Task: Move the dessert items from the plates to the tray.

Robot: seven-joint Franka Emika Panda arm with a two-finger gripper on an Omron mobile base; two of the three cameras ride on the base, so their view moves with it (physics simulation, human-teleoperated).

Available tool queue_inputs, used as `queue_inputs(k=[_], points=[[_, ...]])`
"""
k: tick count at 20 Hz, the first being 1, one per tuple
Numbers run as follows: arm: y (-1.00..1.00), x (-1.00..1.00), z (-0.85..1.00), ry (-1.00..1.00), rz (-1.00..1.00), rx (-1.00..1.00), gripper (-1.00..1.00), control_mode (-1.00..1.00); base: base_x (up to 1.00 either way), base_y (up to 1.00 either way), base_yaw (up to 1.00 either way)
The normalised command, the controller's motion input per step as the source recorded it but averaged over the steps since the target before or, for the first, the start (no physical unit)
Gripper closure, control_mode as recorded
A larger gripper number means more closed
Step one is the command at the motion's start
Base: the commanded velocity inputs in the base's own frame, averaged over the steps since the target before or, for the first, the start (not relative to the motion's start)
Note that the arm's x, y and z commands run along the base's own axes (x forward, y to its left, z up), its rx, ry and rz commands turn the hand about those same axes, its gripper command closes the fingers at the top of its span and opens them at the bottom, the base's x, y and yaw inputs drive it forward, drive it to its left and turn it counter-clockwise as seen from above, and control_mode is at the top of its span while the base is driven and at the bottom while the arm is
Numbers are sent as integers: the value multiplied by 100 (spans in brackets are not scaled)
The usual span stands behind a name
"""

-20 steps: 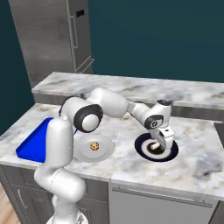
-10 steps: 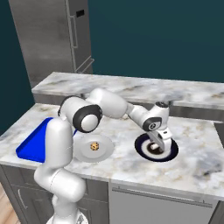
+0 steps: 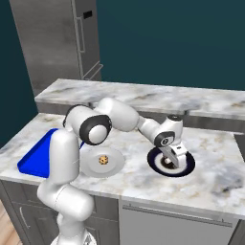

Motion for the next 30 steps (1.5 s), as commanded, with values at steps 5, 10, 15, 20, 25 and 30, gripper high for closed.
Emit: queue_inputs(k=[5,10,15,20,25,30], points=[[0,0,-1,0,0,0,100,-100,0,0,0],[0,0,0,0,0,0,100,-100,0,0,0],[9,-10,12,-1,0,0,100,-100,0,0,0],[66,-29,33,-5,1,0,100,-100,0,0,0],[100,-28,50,-5,1,-5,100,-100,0,0,0],[100,-21,37,0,12,-9,100,-100,0,0,0]])
